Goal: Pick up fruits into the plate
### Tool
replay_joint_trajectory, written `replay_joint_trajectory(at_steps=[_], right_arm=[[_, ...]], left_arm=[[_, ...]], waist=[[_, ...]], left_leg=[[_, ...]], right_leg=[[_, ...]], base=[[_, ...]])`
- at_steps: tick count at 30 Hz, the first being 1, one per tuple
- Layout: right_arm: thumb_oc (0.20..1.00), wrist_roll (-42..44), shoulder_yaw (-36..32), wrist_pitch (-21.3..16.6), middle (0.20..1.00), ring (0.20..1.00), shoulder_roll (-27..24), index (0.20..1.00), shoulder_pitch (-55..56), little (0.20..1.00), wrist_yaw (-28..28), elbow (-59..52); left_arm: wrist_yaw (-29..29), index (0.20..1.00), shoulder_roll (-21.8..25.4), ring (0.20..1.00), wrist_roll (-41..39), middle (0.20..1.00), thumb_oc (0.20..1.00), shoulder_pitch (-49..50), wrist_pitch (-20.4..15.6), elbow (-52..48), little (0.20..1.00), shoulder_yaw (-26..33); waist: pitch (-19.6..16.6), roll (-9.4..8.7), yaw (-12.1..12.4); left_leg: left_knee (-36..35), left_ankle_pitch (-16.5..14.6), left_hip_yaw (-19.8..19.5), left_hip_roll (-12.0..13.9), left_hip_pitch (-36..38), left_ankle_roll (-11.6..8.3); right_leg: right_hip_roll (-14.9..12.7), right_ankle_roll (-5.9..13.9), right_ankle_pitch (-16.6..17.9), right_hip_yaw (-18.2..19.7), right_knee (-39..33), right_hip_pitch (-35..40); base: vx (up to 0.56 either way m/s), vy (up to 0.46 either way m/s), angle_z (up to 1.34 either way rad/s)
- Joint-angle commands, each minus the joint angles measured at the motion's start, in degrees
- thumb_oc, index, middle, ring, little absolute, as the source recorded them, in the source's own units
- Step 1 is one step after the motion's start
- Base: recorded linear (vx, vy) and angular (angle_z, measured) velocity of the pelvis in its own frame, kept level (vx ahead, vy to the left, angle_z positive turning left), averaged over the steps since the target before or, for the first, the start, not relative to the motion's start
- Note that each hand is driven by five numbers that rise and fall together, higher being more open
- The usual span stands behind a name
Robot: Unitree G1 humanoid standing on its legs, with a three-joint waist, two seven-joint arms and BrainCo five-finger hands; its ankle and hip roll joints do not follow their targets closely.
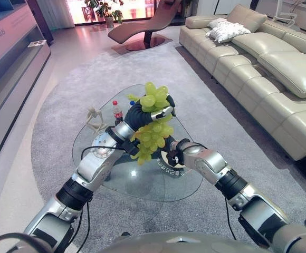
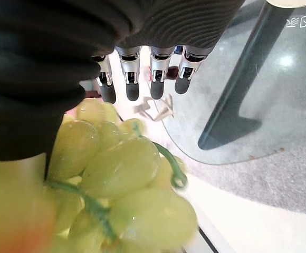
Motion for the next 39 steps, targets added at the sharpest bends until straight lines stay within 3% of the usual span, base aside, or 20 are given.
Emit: replay_joint_trajectory(at_steps=[1, 6, 14, 23, 27, 33, 39], right_arm=[[1.0, 2.87, -0.93, -4.11, 1.0, 1.0, 2.84, 1.0, -7.72, 1.0, -0.51, 0.61], [1.0, 7.92, -3.55, -5.25, 1.0, 1.0, -0.09, 1.0, -5.45, 1.0, 2.38, -4.44], [1.0, 18.8, -10.88, -9.08, 1.0, 1.0, -4.41, 1.0, 4.33, 1.0, 13.99, -14.55], [1.0, 22.63, -13.53, -8.39, 1.0, 1.0, -6.59, 1.0, 10.25, 1.0, 20.86, -19.67], [1.0, 25.57, -12.93, -7.62, 1.0, 1.0, -5.97, 1.0, 11.13, 1.0, 23.41, -20.25], [1.0, 34.25, -6.72, -2.78, 1.0, 1.0, -1.11, 1.0, 10.54, 1.0, 28.04, -23.93], [1.0, 37.96, -2.69, -0.49, 1.0, 1.0, 3.23, 1.0, 8.49, 1.0, 25.78, -25.47]], left_arm=[[0.29, 0.2, -2.0, 0.2, -7.21, 0.2, 0.2, -8.89, -1.12, -0.01, 0.2, 0.52], [0.91, 0.2, -1.2, 0.2, -9.19, 0.2, 0.2, -6.13, -0.12, -0.63, 0.2, 3.87], [-0.45, 0.2, 1.51, 0.2, -11.91, 0.2, 0.2, 0.05, -1.07, -1.14, 0.2, 11.55], [1.45, 0.2, 2.87, 0.2, -10.37, 0.2, 0.2, 1.26, -1.91, -1.48, 0.2, 14.47], [1.94, 0.2, 3.33, 0.2, -9.39, 0.2, 0.2, 0.97, -2.04, -1.48, 0.2, 14.28], [0.92, 0.2, 2.15, 0.2, -7.68, 0.2, 0.2, -0.97, 0.31, -0.41, 0.2, 9.57], [0.46, 0.2, 0.01, 0.2, -7.8, 0.2, 0.2, -2.38, 1.09, 1.19, 0.2, 6.09]], waist=[[-0.29, -1.27, 0.78], [-0.16, -1.4, 0.87], [-0.03, -1.34, 0.63], [-0.04, -1.39, 0.0], [0.11, -1.38, -0.14], [0.71, -1.07, -0.03], [0.81, -0.87, 0.13]], left_leg=[[1.14, -7.17, 3.25, 0.08, 0.85, -0.09], [1.21, -7.08, 3.7, 0.39, 0.73, -0.29], [1.27, -6.77, 4.12, 0.9, 0.32, -0.48], [1.17, -6.86, 4.0, 0.92, 0.44, -0.48], [1.18, -6.8, 4.03, 0.92, 0.48, -0.48], [1.44, -6.95, 3.69, 0.45, 0.5, -0.06], [1.7, -7.13, 3.67, 0.2, 0.6, 0.3]], right_leg=[[-3.14, 1.42, -3.98, -8.21, 1.06, 3.58], [-3.63, 1.77, -3.58, -9.08, 0.99, 3.38], [-4.21, 2.37, -3.13, -9.73, 0.91, 2.84], [-4.11, 2.53, -3.43, -9.5, 0.73, 3.1], [-4.09, 2.57, -3.39, -9.44, 0.76, 3.11], [-4.04, 2.51, -3.39, -9.02, 0.89, 3.09], [-4.07, 2.45, -3.37, -8.55, 0.91, 3.16]], base=[[0.02, -0.006, -0.03], [0.0, 0.0, 0.0], [0.0, -0.002, -0.03], [0.0, 0.0, 0.0], [0.0, 0.0, 0.0], [0.0, 0.0, 0.0], [0.0, 0.0, 0.0]])
